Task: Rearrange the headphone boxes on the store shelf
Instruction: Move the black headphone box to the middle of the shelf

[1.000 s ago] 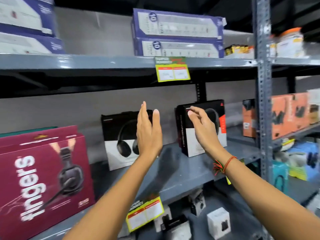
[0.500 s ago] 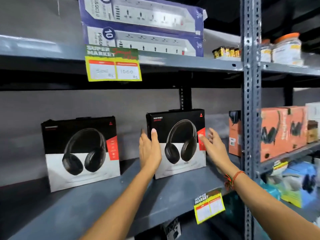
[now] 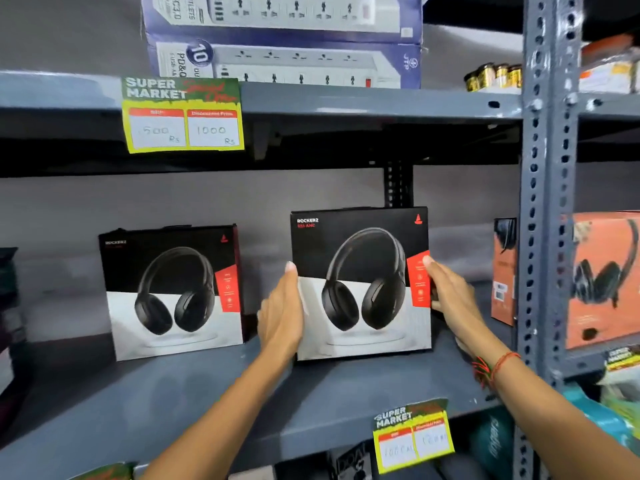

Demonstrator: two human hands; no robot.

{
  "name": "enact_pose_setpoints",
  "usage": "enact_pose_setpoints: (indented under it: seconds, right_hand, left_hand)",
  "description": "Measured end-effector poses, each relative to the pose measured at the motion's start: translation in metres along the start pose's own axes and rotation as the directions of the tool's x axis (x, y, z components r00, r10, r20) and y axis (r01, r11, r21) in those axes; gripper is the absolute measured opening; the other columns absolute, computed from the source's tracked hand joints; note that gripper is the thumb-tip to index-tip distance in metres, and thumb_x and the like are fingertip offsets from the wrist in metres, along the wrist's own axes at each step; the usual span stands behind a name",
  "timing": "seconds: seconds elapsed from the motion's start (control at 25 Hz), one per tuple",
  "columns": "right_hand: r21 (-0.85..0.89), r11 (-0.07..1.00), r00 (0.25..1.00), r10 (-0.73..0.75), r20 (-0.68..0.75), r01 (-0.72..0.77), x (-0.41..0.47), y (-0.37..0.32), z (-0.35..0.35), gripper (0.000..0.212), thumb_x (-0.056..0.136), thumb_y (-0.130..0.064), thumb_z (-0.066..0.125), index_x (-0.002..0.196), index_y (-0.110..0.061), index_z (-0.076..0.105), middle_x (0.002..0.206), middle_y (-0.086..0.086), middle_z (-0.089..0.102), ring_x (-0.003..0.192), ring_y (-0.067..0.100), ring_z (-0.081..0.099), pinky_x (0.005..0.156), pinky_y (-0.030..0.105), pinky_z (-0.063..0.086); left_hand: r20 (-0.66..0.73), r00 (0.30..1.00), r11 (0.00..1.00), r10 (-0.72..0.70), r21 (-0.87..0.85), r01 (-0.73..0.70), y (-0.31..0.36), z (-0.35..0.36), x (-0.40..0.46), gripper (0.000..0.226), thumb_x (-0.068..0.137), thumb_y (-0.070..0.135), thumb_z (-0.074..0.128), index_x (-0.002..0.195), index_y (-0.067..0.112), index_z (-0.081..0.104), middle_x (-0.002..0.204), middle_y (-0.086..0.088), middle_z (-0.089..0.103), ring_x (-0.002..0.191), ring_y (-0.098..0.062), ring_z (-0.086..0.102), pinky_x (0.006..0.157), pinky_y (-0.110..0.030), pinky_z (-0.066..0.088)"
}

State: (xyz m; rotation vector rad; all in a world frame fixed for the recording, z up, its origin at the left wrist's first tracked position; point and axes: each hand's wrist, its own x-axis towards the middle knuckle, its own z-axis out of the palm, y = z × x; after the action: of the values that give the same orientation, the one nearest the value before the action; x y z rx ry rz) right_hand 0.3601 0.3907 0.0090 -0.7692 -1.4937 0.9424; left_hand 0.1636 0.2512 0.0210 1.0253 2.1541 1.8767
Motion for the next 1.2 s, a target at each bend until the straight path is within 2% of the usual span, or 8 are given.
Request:
enact_pose_setpoints:
  seconds: [0.12,0.24,0.44,0.64,0.76,0.92,1.04,1.2]
  right_hand:
    - [-0.016,0.998,0.998,-0.052,0.029,0.053,-0.010,-0.029,-0.004,0.064,0.082,-0.071,0.052,0.090,-0.012,0.074,0.098,0.023,0.074,0.083,0.021,0.071,0.072,0.039,0.063]
    - [-0.080,0.992,0.995,-0.099,0.023,0.101,-0.022,-0.046,0.005,0.075,0.085,-0.073,0.047,0.090,-0.001,0.069,0.084,0.022,0.073,0.072,0.019,0.065,0.072,0.044,0.064]
    - [-0.107,0.986,0.991,-0.120,0.054,0.125,-0.048,-0.056,0.044,0.062,0.082,-0.080,0.043,0.086,-0.023,0.069,0.069,-0.002,0.071,0.077,0.028,0.068,0.089,0.058,0.056]
    - [0.031,0.985,0.962,-0.170,0.214,0.167,-0.083,-0.066,0.127,0.061,0.078,-0.077,0.048,0.096,-0.023,0.068,0.092,0.016,0.073,0.083,0.031,0.067,0.090,0.059,0.054]
    - [0.058,0.990,0.932,-0.137,0.335,0.125,-0.094,-0.069,0.177,0.068,0.077,-0.077,0.048,0.100,-0.015,0.065,0.100,0.022,0.072,0.100,0.038,0.067,0.094,0.059,0.052]
    - [0.070,0.997,0.910,-0.069,0.409,0.045,-0.094,-0.070,0.221,0.072,0.078,-0.078,0.051,0.097,-0.009,0.059,0.086,0.017,0.068,0.079,0.018,0.060,0.096,0.055,0.050]
    - [0.054,0.999,0.915,-0.024,0.403,0.002,-0.093,-0.064,0.242,0.048,0.089,-0.065,0.055,0.085,-0.017,0.059,0.066,-0.015,0.061,0.067,0.003,0.056,0.095,0.047,0.051]
    - [0.028,0.999,0.907,0.002,0.420,-0.015,-0.093,-0.059,0.256,0.035,0.093,-0.058,0.056,0.088,-0.024,0.062,0.076,-0.014,0.067,0.080,0.010,0.062,0.091,0.038,0.050]
  left_hand:
    - [-0.051,0.999,0.999,0.014,0.040,-0.012,0.021,-0.032,-0.003,0.078,0.099,0.065,0.013,0.103,0.012,0.071,0.110,-0.015,0.066,0.118,-0.036,0.052,0.096,-0.043,0.037]
    - [-0.079,0.997,0.999,0.005,0.052,-0.001,0.034,-0.059,-0.019,0.062,0.101,0.062,0.014,0.069,0.025,0.053,0.083,0.000,0.053,0.108,-0.033,0.047,0.090,-0.041,0.031]
    - [-0.177,0.984,1.000,-0.001,-0.009,0.000,0.004,-0.095,-0.019,0.071,0.100,0.063,0.017,0.114,0.016,0.069,0.127,-0.009,0.062,0.135,-0.035,0.043,0.104,-0.044,0.030]
    - [-0.292,0.949,0.981,-0.120,-0.179,0.069,-0.030,-0.160,0.004,0.070,0.098,0.066,0.023,0.146,0.025,0.051,0.155,-0.008,0.045,0.144,-0.032,0.036,0.117,-0.046,0.025]
    - [-0.314,0.931,0.970,-0.186,-0.211,0.123,-0.050,-0.198,0.025,0.074,0.096,0.069,0.022,0.150,0.023,0.044,0.160,-0.010,0.038,0.148,-0.033,0.030,0.120,-0.048,0.022]
    - [-0.244,0.948,0.950,-0.202,-0.284,0.130,-0.077,-0.230,0.058,0.082,0.092,0.075,0.023,0.152,0.022,0.042,0.161,-0.008,0.037,0.148,-0.032,0.032,0.120,-0.050,0.025]
    - [-0.157,0.968,0.929,-0.198,-0.344,0.134,-0.093,-0.239,0.076,0.108,0.067,0.097,0.022,0.147,0.030,0.050,0.155,-0.003,0.047,0.143,-0.028,0.042,0.119,-0.050,0.030]
    - [-0.079,0.964,0.893,-0.255,-0.401,0.203,-0.126,-0.233,0.106,0.126,0.045,0.108,0.026,0.145,0.035,0.050,0.153,0.000,0.050,0.141,-0.026,0.045,0.118,-0.052,0.030]
